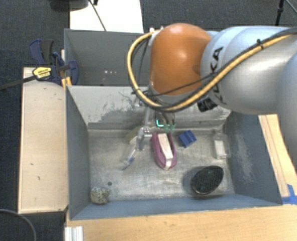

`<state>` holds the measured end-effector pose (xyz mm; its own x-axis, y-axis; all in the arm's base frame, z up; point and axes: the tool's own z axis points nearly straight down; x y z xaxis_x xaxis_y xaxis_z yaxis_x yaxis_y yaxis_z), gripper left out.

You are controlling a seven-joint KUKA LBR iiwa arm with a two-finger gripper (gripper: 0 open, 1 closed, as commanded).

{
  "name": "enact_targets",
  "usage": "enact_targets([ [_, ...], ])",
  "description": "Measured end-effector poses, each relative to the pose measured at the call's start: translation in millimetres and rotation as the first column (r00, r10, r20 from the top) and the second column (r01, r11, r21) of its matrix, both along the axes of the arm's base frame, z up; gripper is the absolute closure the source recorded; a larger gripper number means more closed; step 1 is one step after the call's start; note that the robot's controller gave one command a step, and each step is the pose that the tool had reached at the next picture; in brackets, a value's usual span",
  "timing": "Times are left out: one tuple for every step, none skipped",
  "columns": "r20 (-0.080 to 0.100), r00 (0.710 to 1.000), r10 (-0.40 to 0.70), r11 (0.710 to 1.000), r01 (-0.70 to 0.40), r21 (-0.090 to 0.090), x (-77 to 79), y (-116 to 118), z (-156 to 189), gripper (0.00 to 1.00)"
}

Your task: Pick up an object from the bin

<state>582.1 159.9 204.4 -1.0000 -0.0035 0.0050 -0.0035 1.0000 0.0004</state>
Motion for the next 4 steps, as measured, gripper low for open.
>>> enact_targets([
  [0.007, 0.985, 0.175, 0.985, -0.175, -0.001, -23.8, -22.8, 33.9, 0.00],
  [0.009, 0.981, 0.193, 0.981, -0.193, 0.002, 1.8, -29.3, -92.7, 0.00],
  [0.020, 0.967, 0.255, 0.967, -0.255, 0.001, 12.8, -27.0, -129.1, 0.00],
  [0.014, 0.969, 0.248, 0.969, -0.248, 0.001, 10.8, -28.2, -130.1, 1.00],
])
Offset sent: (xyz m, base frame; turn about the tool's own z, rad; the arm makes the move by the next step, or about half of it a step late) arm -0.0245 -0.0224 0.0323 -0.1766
